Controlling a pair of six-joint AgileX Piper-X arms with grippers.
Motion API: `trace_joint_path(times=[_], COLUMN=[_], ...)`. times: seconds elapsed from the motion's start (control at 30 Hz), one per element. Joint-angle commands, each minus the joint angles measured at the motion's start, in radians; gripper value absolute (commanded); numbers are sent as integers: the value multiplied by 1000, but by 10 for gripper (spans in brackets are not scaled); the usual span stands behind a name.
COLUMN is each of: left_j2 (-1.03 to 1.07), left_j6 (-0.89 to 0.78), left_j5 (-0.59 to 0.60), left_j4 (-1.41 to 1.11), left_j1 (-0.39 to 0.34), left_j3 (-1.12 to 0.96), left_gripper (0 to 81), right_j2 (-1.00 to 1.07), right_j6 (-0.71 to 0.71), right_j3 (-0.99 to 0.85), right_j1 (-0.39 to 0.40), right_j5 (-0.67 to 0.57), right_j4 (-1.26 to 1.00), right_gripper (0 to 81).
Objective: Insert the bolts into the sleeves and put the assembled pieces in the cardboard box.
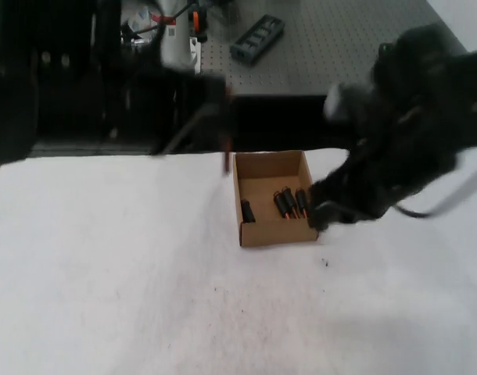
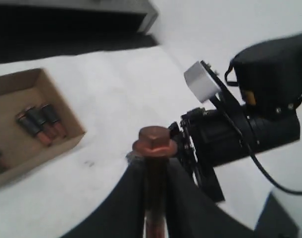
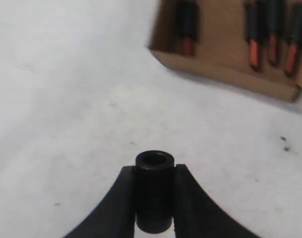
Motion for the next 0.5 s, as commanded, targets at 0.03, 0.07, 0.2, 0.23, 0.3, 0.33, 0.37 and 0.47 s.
trace_joint_path(times=[0.03,0.07,0.2,0.23,0.3,0.33,0.37,0.47], left_j2=[79,97,149,156,164,167,167,167], left_j6=[-200,-227,-281,-281,-265,-264,-265,-263], left_j5=[204,226,304,306,306,308,320,343], left_j4=[-313,-352,-498,-510,-512,-507,-507,-507], left_j1=[1,1,1,1,1,1,1,-1], left_j3=[-4,-4,-4,-4,-4,-4,-4,-4], left_gripper=[6,6,6,6,6,6,6,6], right_j2=[-27,-63,-192,-210,-229,-230,-228,-205], right_j6=[-18,-18,65,101,167,201,226,290], right_j3=[29,58,177,203,245,260,269,285], right_j1=[4,3,3,3,3,3,8,26], right_j5=[-63,-90,-201,-234,-263,-266,-268,-268], right_j4=[-24,-43,-185,-236,-341,-397,-441,-586], right_gripper=[26,26,26,26,26,26,26,26])
